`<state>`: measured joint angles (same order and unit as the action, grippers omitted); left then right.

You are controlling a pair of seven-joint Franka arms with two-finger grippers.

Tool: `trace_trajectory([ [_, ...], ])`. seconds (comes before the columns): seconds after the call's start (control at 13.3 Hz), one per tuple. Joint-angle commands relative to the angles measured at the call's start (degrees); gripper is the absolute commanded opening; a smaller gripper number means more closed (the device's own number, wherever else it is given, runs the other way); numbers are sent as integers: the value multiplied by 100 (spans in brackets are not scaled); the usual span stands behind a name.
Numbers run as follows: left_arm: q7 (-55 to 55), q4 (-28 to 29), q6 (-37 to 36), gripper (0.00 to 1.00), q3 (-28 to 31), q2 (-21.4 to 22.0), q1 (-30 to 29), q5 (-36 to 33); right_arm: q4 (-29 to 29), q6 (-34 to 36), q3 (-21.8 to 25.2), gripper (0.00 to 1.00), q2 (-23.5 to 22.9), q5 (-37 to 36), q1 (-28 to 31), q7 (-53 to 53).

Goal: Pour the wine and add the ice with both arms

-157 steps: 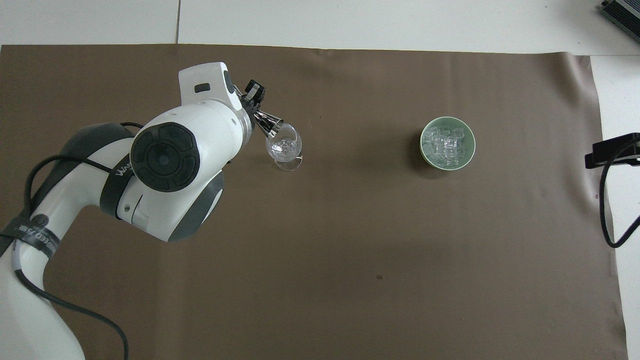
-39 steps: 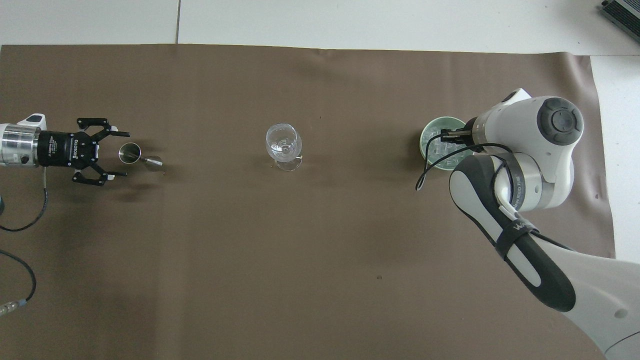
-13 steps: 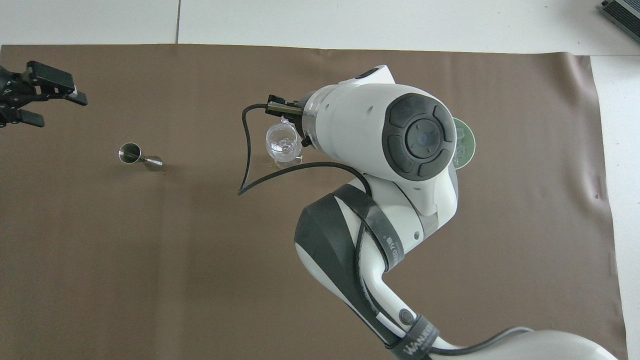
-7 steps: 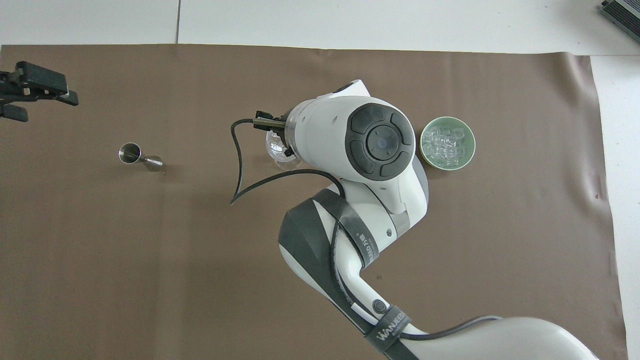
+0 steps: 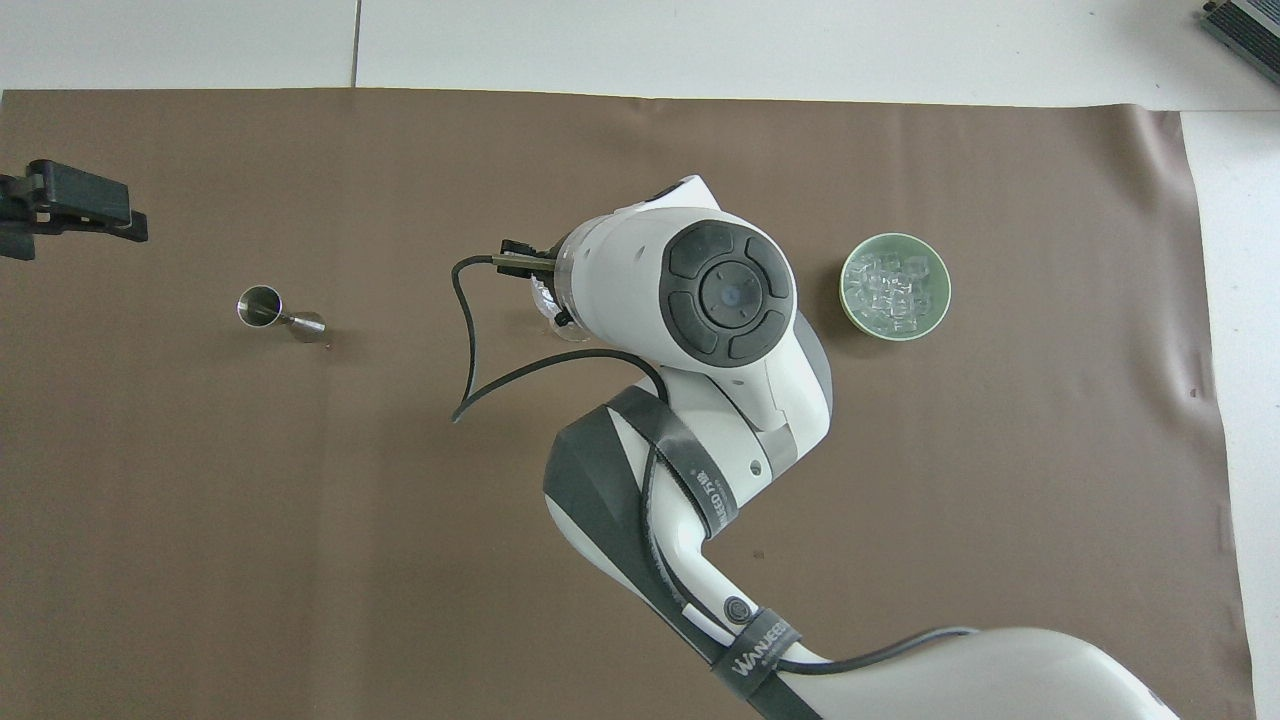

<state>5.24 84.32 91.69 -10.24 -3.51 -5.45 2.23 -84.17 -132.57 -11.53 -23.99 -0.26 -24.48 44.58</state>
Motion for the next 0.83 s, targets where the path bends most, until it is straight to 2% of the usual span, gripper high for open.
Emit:
trace_trajectory([
  [0.0,-173,620,-11,100,468,447,498,-144,-46,-58,-60,0,8,-140,66,51],
  [0.3,-225,840,15,100,505,589,378,-118,-29,-58,-60,0,-36,-176,66,59],
  [0.6,-444,770,-90,100,567,712,308,-109,-3,-67,-60,0,-71,-176,66,42],
  [0.75,-445,753,-29,100,558,694,307,-109,-2,-338,-60,0,-97,-167,66,33],
])
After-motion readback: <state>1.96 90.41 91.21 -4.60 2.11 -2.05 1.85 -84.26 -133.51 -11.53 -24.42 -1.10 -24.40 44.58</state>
